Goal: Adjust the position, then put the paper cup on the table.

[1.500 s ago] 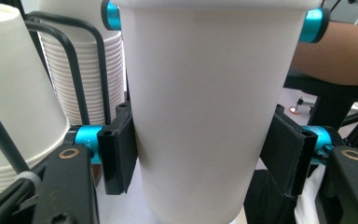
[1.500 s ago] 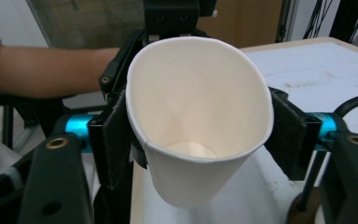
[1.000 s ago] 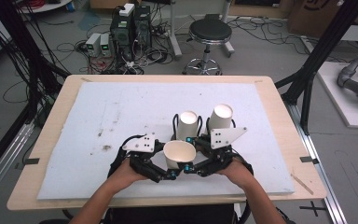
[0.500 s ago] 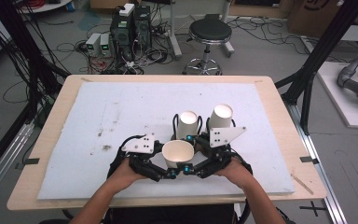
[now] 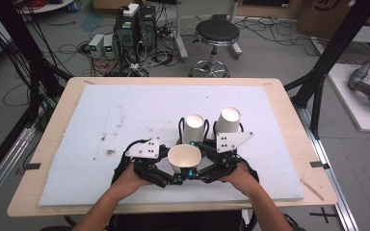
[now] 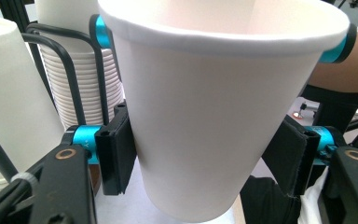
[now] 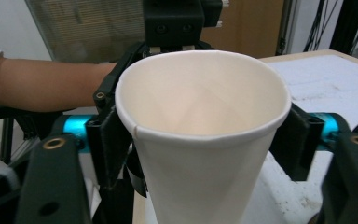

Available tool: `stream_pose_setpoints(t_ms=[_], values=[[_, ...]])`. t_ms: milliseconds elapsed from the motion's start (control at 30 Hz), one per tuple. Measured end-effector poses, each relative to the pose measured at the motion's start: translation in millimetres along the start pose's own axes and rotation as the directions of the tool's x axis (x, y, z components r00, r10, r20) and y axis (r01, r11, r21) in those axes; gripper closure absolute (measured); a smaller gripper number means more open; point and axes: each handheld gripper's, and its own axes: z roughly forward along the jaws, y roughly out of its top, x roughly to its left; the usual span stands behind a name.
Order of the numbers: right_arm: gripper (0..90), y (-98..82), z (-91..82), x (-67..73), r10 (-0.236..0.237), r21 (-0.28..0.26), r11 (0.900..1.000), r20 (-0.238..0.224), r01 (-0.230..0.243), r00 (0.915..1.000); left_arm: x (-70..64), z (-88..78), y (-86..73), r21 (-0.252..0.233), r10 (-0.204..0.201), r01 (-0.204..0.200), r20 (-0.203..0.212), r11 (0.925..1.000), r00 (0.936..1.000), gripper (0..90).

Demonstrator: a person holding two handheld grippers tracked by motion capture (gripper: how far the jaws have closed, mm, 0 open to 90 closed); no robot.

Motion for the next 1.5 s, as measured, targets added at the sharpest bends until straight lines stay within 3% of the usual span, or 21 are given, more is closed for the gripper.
stream_pose_setpoints(t_ms=[233, 267, 433, 733, 1033, 1300, 1367, 1500], values=[[35.5, 1.4, -1.6, 0.6, -0.034, -0.002, 0.999, 0.007, 0.034, 0.9994, 0.5, -2.1, -0.2, -0.006, 0.001, -0.001, -0.009, 1.0000, 1.0000, 32.7], [35.9, 1.9, -2.9, 0.4, -0.045, -0.004, 0.999, 0.017, 0.045, 0.9988, 1.2, -3.6, -0.5, 0.000, 0.000, 0.000, -0.018, 1.0000, 0.9998, 28.6], [36.8, 3.6, -9.9, -2.1, -0.045, -0.019, 0.999, 0.046, 0.046, 0.9979, 5.9, -17.9, -3.9, -0.005, -0.019, 0.018, -0.063, 0.9998, 0.9978, 27.1], [37.3, 5.2, -17.4, -4.6, -0.044, -0.033, 0.998, 0.076, 0.047, 0.9961, 15.0, -47.6, -12.0, -0.040, -0.053, 0.047, -0.155, 0.9981, 0.9865, 27.1], [37.6, 6.4, -23.9, -5.4, -0.043, -0.034, 0.998, 0.090, 0.047, 0.9950, 26.0, -83.2, -19.0, -0.139, -0.106, 0.068, -0.284, 0.9879, 0.9528, 27.2], [37.3, 6.1, -22.1, -6.0, -0.042, -0.012, 0.999, 0.092, 0.043, 0.9949, 29.0, -94.4, -22.0, -0.180, -0.130, 0.069, -0.353, 0.9812, 0.9264, 24.5], [37.4, 6.1, -22.1, -6.5, -0.043, -0.012, 0.999, 0.096, 0.044, 0.9944, 29.9, -95.0, -23.4, -0.181, -0.142, 0.081, -0.356, 0.9802, 0.9238, 23.3], [37.4, 6.3, -22.8, -6.0, -0.043, -0.009, 0.999, 0.096, 0.044, 0.9944, 31.5, -95.1, -25.8, -0.180, -0.151, 0.092, -0.349, 0.9793, 0.9251, 21.4]])
